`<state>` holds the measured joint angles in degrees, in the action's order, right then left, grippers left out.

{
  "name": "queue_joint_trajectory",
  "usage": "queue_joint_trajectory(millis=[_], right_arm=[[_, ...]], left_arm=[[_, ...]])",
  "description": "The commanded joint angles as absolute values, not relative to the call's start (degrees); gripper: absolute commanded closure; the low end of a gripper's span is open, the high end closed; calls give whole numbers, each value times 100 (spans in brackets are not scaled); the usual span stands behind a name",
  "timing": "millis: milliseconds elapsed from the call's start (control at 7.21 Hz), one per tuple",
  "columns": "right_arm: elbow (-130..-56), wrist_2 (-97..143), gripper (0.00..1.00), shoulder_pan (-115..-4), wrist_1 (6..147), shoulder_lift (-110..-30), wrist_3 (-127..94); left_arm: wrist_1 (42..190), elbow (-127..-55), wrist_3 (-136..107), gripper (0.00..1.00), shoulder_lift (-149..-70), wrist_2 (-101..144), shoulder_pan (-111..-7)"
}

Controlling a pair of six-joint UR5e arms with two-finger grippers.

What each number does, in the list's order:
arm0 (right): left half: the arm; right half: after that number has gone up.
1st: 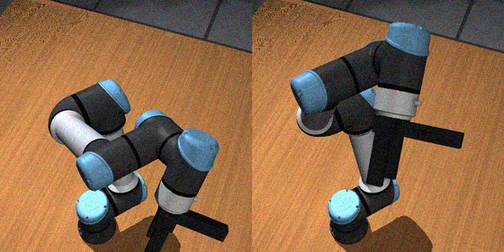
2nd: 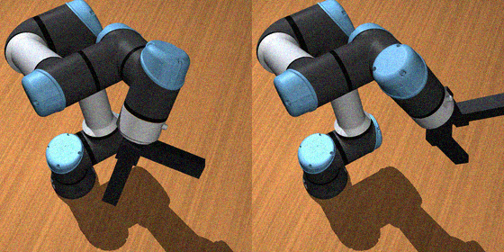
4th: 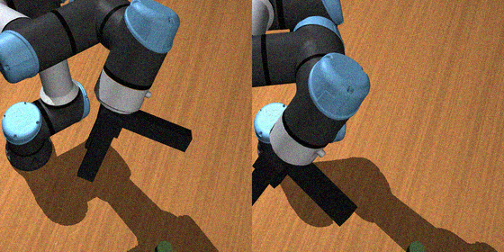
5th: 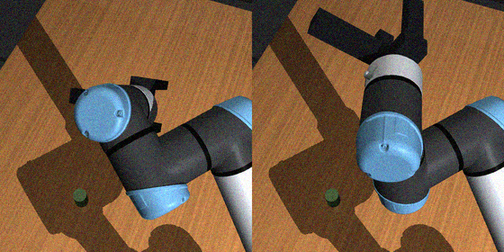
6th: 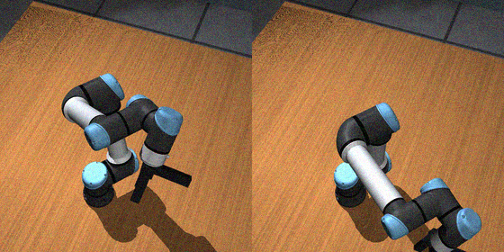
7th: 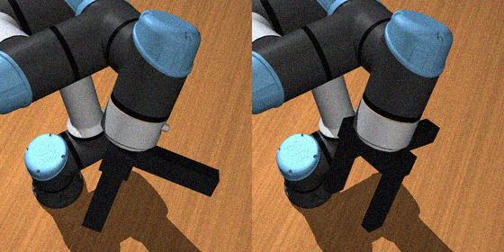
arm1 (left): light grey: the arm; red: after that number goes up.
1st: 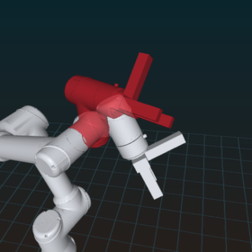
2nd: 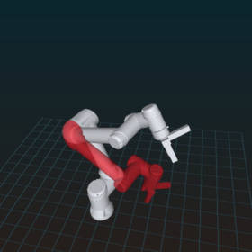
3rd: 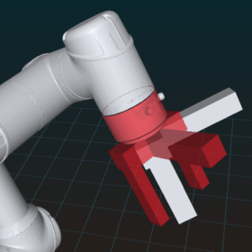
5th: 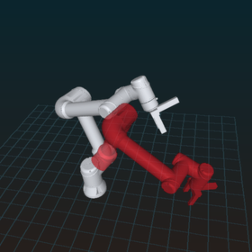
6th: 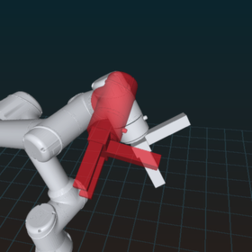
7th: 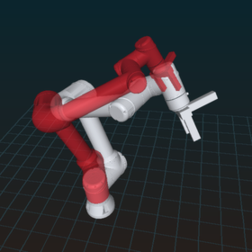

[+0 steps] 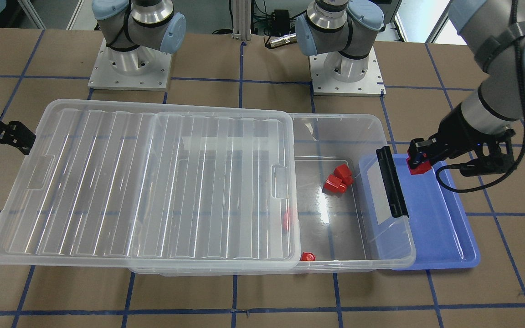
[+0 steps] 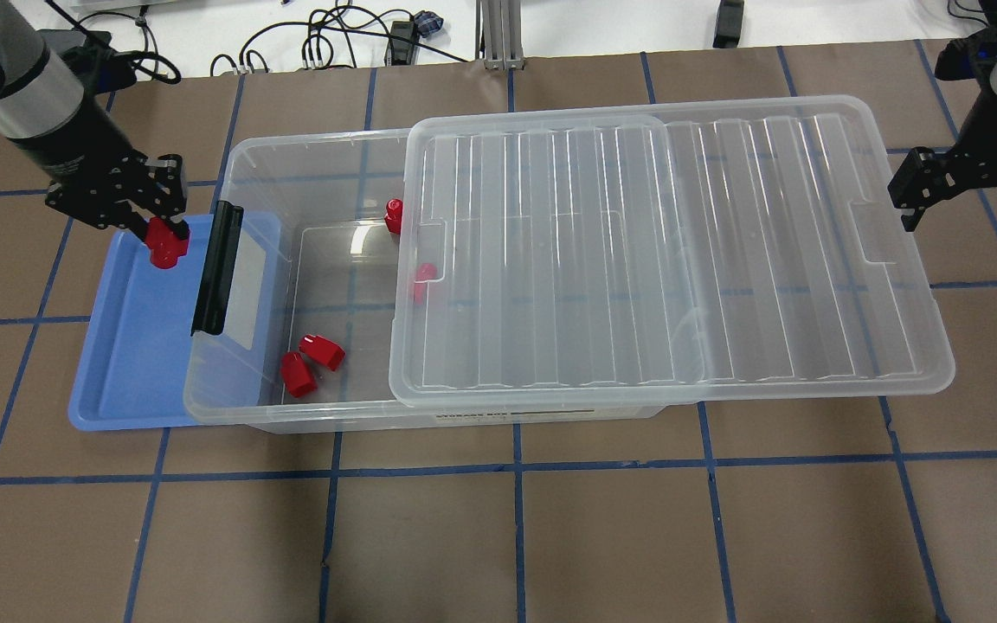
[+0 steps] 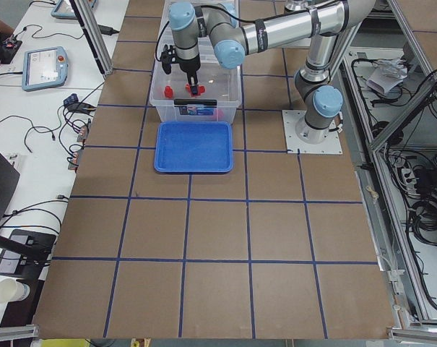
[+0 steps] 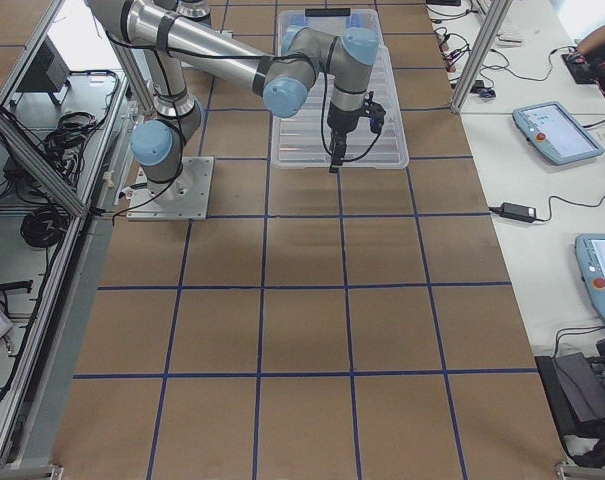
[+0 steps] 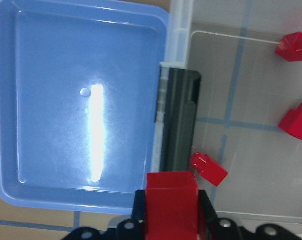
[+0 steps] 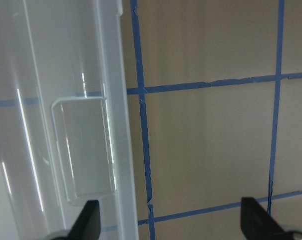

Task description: Place red block in blue tray from box

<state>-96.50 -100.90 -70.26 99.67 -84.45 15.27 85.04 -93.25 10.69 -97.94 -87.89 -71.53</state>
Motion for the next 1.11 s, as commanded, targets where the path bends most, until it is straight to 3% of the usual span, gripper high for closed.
queue_joint_trajectory(millis=[0,139,971], right_arm=[[-9650,-10099,0,-7022,9967,-8429,1529],[-9650,-10090,0,-7031,9967,-8429,1529],[-9712,-10090,0,-7022,9975,-8394,1547]], left_arm=[[8142,-9675,1974,92,-10123,-8780,-6418],[7277,-9807,2465,100,-10412,-8780,-6338],[5619,-10589,2968,100,-11091,-8789,-6232]])
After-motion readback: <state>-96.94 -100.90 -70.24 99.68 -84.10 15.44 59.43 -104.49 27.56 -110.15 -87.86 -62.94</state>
